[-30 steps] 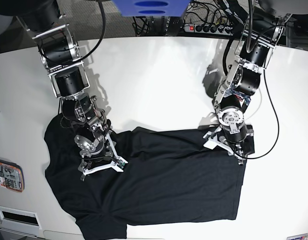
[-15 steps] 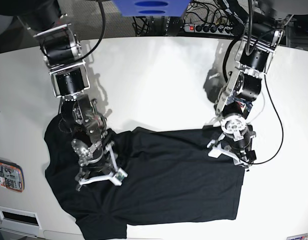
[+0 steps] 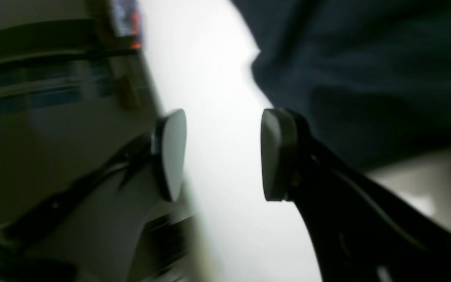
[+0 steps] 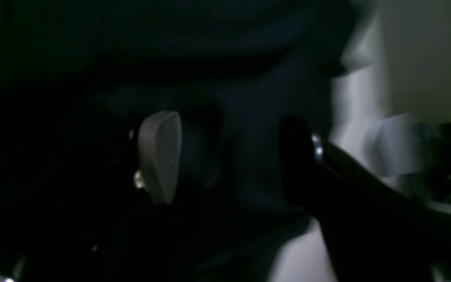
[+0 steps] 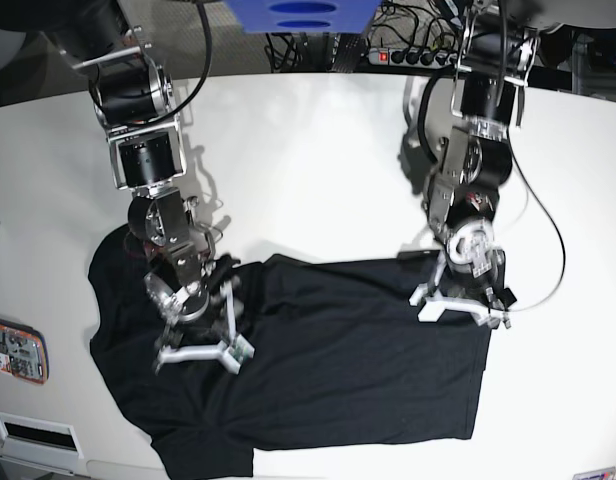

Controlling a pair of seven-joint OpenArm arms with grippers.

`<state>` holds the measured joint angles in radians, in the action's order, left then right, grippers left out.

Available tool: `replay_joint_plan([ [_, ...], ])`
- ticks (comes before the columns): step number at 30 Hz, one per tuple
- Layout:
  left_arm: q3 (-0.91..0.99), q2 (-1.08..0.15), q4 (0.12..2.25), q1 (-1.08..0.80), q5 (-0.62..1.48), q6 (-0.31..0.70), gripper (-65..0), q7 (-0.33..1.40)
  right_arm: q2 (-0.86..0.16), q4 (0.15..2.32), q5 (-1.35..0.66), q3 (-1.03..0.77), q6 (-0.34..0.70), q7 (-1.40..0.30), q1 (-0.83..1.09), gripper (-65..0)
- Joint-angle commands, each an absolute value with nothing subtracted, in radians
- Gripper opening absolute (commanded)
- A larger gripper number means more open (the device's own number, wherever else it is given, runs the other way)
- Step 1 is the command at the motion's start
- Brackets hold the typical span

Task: Fold the T-shirt properly
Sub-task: 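Pull the shirt back toward the robot and lay it flat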

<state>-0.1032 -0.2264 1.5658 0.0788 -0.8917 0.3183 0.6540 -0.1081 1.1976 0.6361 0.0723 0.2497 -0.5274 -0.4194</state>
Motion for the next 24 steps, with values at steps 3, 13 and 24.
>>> replay_joint_plan([
  [3, -0.035, -0.216, 1.649, 0.079, -0.716, 0.302, -35.6, 0.653, -0.119, 1.274, 0.541, 0.007, 0.229, -0.521, -0.452, -26.8],
  [13, 0.189, -0.168, 1.641, 0.081, -0.237, 0.302, -35.6, 0.651, -0.120, 1.305, 0.295, -0.191, 0.231, -0.518, -0.286, -26.8],
  [24, 0.298, -0.193, 1.417, 0.125, -0.036, 0.302, -35.6, 0.547, -0.171, 1.165, 0.160, -0.220, 0.232, -0.515, -0.266, -26.8],
])
